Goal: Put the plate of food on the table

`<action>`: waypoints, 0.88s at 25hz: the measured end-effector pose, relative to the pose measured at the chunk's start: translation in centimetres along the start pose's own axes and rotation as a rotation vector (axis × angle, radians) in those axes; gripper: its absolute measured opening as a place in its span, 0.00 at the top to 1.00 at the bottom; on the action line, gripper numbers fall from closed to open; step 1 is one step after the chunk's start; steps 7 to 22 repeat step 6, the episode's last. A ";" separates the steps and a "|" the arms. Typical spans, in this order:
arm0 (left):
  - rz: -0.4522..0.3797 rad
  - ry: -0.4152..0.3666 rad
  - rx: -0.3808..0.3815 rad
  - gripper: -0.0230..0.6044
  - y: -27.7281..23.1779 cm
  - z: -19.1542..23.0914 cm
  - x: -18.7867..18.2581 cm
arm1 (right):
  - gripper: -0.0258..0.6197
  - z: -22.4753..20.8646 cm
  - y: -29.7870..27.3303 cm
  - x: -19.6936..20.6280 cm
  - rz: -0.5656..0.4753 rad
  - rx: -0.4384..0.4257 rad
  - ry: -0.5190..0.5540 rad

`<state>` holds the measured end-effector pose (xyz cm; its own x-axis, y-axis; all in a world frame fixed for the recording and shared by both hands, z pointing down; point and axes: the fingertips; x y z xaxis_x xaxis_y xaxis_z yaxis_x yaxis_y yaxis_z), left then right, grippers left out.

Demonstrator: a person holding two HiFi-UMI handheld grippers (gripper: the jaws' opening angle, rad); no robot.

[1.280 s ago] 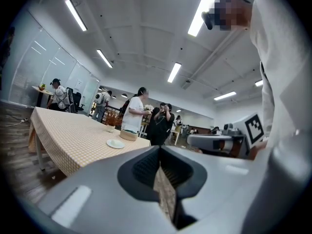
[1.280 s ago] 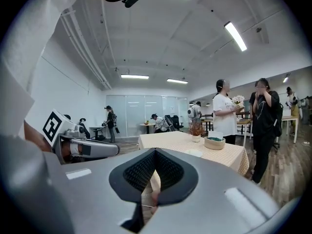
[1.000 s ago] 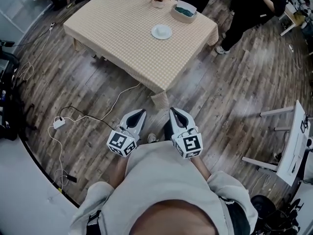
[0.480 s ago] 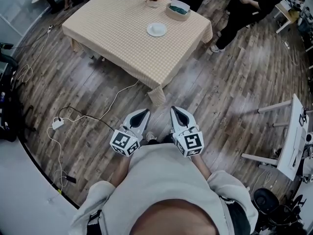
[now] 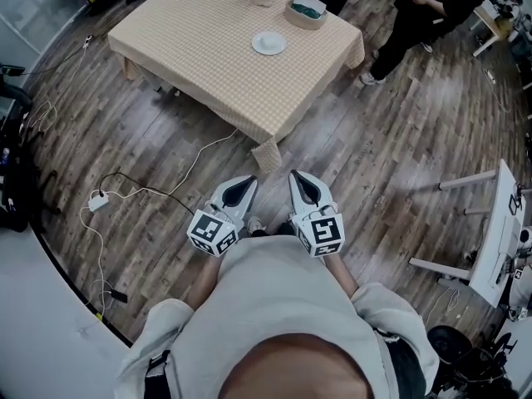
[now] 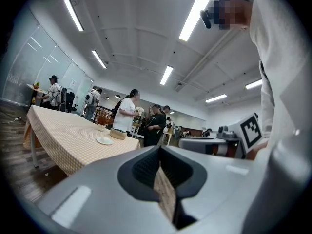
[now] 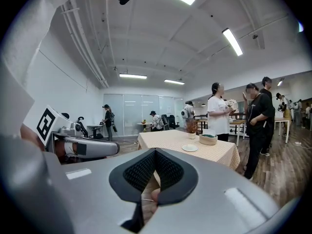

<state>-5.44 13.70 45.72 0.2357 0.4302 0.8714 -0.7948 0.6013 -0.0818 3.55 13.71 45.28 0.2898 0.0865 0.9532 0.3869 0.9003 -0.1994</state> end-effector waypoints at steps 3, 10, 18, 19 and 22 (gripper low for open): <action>-0.005 -0.003 0.000 0.95 0.0 0.3 -0.1 | 0.96 0.1 -0.5 -0.2 -0.005 -0.006 0.006; -0.011 -0.005 0.005 0.95 0.1 0.7 -0.4 | 0.96 0.1 -1.1 -0.3 -0.008 -0.002 0.012; -0.011 -0.005 0.005 0.95 0.1 0.7 -0.4 | 0.96 0.1 -1.1 -0.3 -0.008 -0.002 0.012; -0.011 -0.005 0.005 0.95 0.1 0.7 -0.4 | 0.96 0.1 -1.1 -0.3 -0.008 -0.002 0.012; -0.011 -0.005 0.005 0.95 0.1 0.7 -0.4 | 0.96 0.1 -1.1 -0.3 -0.008 -0.002 0.012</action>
Point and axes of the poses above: the fingertips, and each gripper's own axes: y backward along the fingers, z to its left, x out of its underside, and after that the axes turned 15 degrees about y, right-handed
